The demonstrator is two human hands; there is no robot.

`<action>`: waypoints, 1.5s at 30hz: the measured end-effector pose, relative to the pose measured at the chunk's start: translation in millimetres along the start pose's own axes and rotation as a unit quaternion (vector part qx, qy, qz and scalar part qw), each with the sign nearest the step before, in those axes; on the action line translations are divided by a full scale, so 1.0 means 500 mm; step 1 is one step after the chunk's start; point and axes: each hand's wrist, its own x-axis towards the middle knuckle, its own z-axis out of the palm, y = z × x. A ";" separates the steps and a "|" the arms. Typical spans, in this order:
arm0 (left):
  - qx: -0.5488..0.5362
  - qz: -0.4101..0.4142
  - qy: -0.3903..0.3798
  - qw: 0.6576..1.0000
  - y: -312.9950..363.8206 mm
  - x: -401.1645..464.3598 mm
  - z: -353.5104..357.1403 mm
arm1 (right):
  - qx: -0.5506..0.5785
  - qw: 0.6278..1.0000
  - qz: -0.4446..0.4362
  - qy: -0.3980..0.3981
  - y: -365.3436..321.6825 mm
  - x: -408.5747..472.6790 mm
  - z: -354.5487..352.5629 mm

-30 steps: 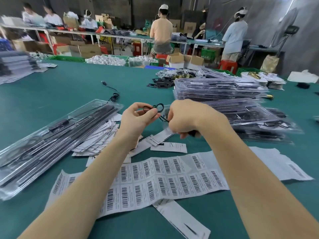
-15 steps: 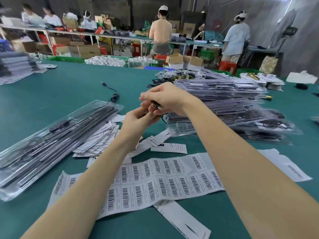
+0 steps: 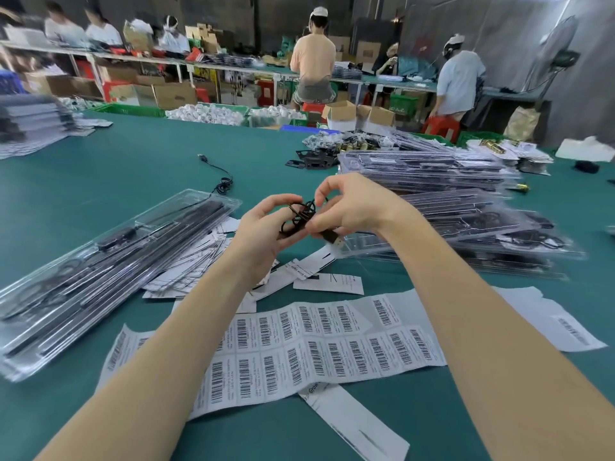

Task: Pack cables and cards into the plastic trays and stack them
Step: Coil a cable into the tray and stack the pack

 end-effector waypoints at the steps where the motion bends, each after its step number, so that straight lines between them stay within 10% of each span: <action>1: -0.009 -0.004 0.000 1.000 0.000 -0.002 0.000 | -0.025 1.000 0.008 0.016 0.001 0.001 0.000; 10: -0.091 -0.047 -0.042 0.994 0.005 -0.002 -0.008 | -0.084 0.990 0.054 0.100 0.004 -0.001 0.000; 18: -0.035 0.008 -0.023 0.999 -0.014 -0.004 -0.002 | 0.180 0.976 0.113 0.051 0.012 -0.002 -0.003; 36: 0.207 0.127 0.023 0.970 -0.024 -0.004 0.001 | 0.175 0.972 0.090 0.126 0.010 0.037 0.037; 45: -0.032 -0.068 -0.027 0.997 -0.009 -0.011 0.007 | 0.181 0.973 0.063 0.129 0.023 0.019 0.039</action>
